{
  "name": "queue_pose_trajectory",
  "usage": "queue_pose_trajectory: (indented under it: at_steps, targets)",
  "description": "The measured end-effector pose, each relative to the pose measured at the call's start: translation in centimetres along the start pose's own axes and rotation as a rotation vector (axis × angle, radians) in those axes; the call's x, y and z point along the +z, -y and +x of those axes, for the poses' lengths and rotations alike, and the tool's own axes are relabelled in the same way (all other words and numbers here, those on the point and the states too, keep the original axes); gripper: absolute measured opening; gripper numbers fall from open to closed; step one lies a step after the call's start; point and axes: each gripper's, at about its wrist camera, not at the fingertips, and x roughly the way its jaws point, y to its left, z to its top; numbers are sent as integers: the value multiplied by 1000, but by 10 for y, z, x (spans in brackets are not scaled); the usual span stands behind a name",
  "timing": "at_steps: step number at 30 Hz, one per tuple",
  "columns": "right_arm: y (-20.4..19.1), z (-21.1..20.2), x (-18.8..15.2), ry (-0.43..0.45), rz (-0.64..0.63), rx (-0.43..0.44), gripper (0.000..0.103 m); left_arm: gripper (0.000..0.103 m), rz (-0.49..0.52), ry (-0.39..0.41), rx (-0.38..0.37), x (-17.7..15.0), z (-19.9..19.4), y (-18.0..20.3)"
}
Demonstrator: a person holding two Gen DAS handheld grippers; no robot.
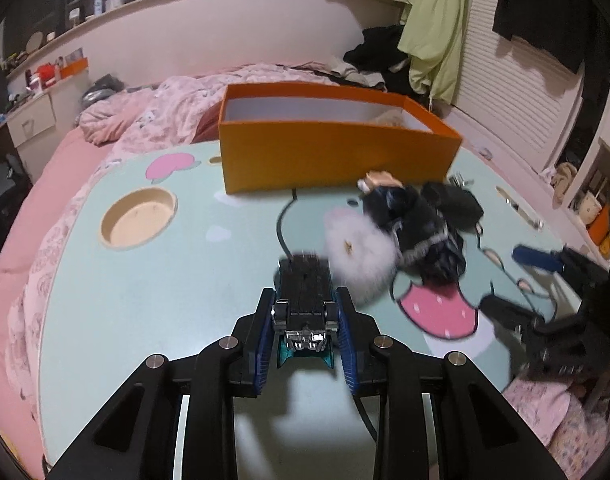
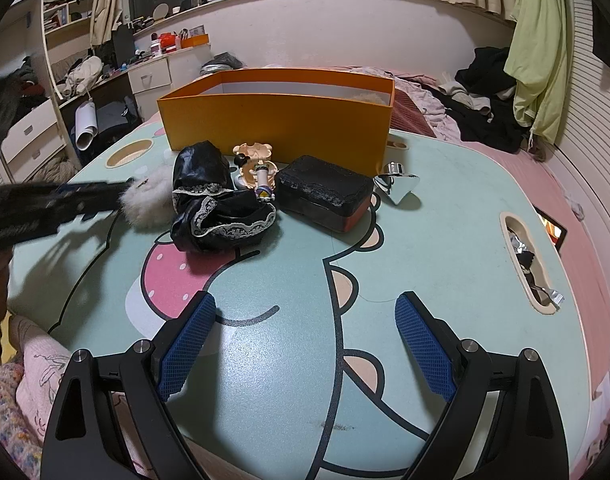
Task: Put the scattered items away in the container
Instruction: 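Hold the black toy car in the left tool above the table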
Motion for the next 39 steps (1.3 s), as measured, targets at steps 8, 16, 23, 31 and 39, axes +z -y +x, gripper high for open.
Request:
queue_pose_trajectory:
  at_steps: [8, 16, 23, 31, 39]
  targets:
    - [0, 0, 0, 0, 0, 0, 91, 49, 55, 12, 64, -7, 8, 12]
    - [0, 0, 0, 0, 1, 1, 91, 27, 68, 46, 71, -14, 3, 15]
    - [0, -1, 0, 1, 0, 0, 91, 29, 60, 53, 84, -20, -1, 15]
    - [0, -1, -1, 1, 1, 1, 91, 69, 43, 13, 111, -13, 4, 10]
    - [0, -1, -1, 1, 1, 1, 91, 27, 89, 25, 61, -10, 6, 20]
